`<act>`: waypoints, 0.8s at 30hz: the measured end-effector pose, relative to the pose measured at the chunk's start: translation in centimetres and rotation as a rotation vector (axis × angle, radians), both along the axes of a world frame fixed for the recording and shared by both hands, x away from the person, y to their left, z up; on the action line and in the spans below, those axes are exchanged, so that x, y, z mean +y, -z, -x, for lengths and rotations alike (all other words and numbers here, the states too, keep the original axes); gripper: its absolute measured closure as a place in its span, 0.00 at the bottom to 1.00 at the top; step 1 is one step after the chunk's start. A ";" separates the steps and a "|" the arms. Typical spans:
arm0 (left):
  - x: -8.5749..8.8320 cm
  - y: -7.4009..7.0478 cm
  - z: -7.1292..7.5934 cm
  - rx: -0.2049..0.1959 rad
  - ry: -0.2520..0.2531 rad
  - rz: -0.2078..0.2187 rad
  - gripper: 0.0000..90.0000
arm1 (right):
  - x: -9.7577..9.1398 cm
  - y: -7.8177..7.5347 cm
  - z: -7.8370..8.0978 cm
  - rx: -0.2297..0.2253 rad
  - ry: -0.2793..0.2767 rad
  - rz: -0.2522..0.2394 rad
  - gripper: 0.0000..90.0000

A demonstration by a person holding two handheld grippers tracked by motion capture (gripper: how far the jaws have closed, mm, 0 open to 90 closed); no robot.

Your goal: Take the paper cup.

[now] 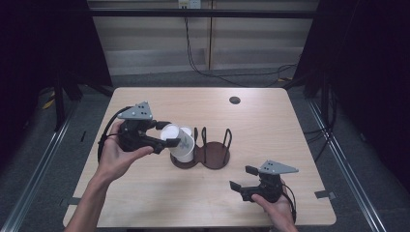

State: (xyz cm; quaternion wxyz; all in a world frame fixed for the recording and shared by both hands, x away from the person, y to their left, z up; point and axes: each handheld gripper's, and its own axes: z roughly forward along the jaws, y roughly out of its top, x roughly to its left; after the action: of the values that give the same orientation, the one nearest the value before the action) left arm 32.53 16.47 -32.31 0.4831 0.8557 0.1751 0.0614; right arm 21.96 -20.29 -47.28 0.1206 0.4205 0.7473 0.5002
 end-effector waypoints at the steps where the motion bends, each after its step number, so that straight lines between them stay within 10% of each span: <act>1: 0.1 0.1 0.1 0.005 0.007 0.011 0.40 | 0.1 0.0 0.0 0.001 -0.009 0.001 0.15; 24: -0.5 4.0 2.3 0.085 0.047 0.015 0.40 | 4.2 -3.9 -1.4 -0.046 -0.176 -0.044 0.15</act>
State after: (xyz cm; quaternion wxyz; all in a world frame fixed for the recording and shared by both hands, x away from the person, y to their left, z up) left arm 30.27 15.94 -36.31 0.4829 0.8577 0.1760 0.0123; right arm 23.41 -16.12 -43.35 0.0844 0.3442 0.7673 0.5345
